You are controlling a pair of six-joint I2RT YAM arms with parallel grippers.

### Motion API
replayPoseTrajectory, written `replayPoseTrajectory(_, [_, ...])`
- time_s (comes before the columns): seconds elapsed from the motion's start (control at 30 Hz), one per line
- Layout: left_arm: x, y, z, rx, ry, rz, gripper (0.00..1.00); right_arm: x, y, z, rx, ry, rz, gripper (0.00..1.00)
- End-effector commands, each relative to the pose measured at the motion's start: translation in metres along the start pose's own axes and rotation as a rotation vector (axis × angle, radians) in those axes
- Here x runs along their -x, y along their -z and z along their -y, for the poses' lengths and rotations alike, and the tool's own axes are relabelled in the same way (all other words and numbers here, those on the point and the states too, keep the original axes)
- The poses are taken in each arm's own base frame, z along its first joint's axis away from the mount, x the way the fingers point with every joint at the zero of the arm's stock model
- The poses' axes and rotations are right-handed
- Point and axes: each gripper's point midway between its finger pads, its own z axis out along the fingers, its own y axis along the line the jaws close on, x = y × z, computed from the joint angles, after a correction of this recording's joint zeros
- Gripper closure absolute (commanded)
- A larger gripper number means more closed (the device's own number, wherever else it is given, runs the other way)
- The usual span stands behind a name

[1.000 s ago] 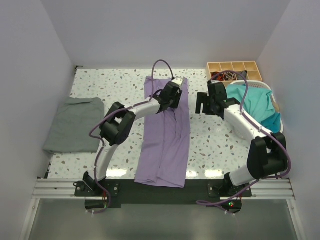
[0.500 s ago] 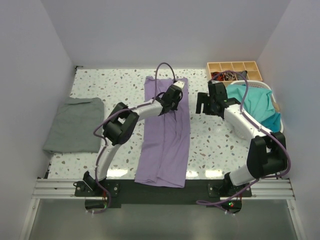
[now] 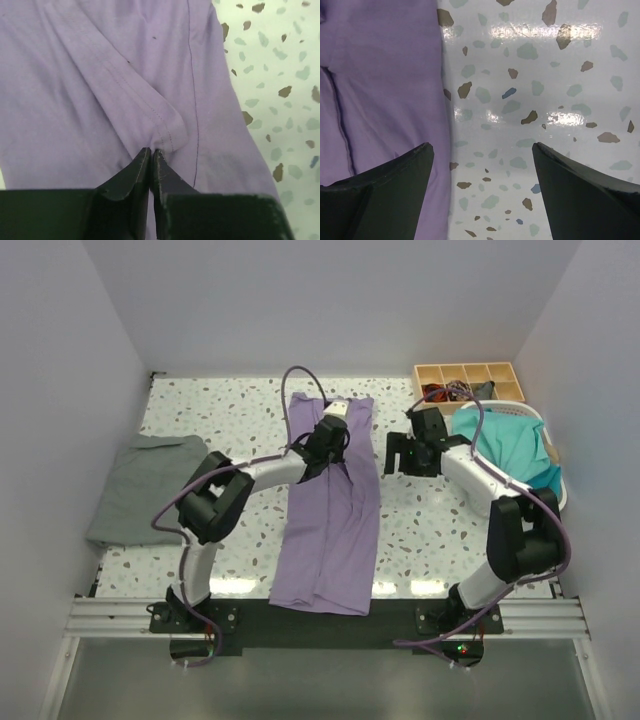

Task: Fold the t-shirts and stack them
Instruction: Fold the tshirt

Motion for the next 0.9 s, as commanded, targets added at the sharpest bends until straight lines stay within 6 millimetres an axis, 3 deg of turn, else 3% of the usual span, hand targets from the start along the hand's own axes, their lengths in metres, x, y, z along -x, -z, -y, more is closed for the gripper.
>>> replayPoseTrajectory(0.0, [0.042,0.029,-0.001,0.01,0.23,0.17,0.81,0.003,-0.002,-0.012,0.069,0.009,-0.024,0.16])
replayPoseTrajectory(0.03, [0.033,0.03,-0.006,0.02,0.25,0.156,0.67,0.001,-0.003,-0.013,0.072,0.01,-0.031,0.16])
replayPoseTrajectory(0.07, [0.033,0.032,-0.006,0.015,0.272,0.16,0.59,0.0,-0.005,-0.014,0.077,0.011,-0.039,0.16])
replayPoseTrajectory(0.1, [0.022,0.033,-0.006,0.013,0.307,0.137,0.42,0.0,-0.006,-0.016,0.085,0.013,-0.042,0.16])
replayPoseTrajectory(0.2, [0.005,0.035,-0.009,0.016,0.375,0.109,0.15,0.0,-0.008,-0.018,0.096,0.011,-0.043,0.16])
replayPoseTrajectory(0.3, [0.004,0.043,-0.01,-0.009,0.4,0.138,0.1,0.006,-0.007,-0.021,0.103,0.01,-0.033,0.16])
replayPoseTrajectory(0.43, [0.016,0.044,-0.013,0.015,0.35,0.155,0.09,0.026,-0.006,-0.03,0.129,-0.01,0.017,0.16])
replayPoseTrajectory(0.6, [0.03,0.056,-0.032,0.112,0.315,0.186,0.09,0.065,-0.015,-0.075,0.323,-0.07,0.058,0.17])
replayPoseTrajectory(0.73, [0.02,0.074,-0.062,0.226,0.293,0.165,0.07,0.09,-0.052,-0.103,0.426,-0.104,0.019,0.2])
replayPoseTrajectory(0.87, [-0.002,0.09,-0.08,0.208,0.324,0.137,0.05,0.099,-0.082,-0.121,0.493,-0.107,-0.033,0.27])
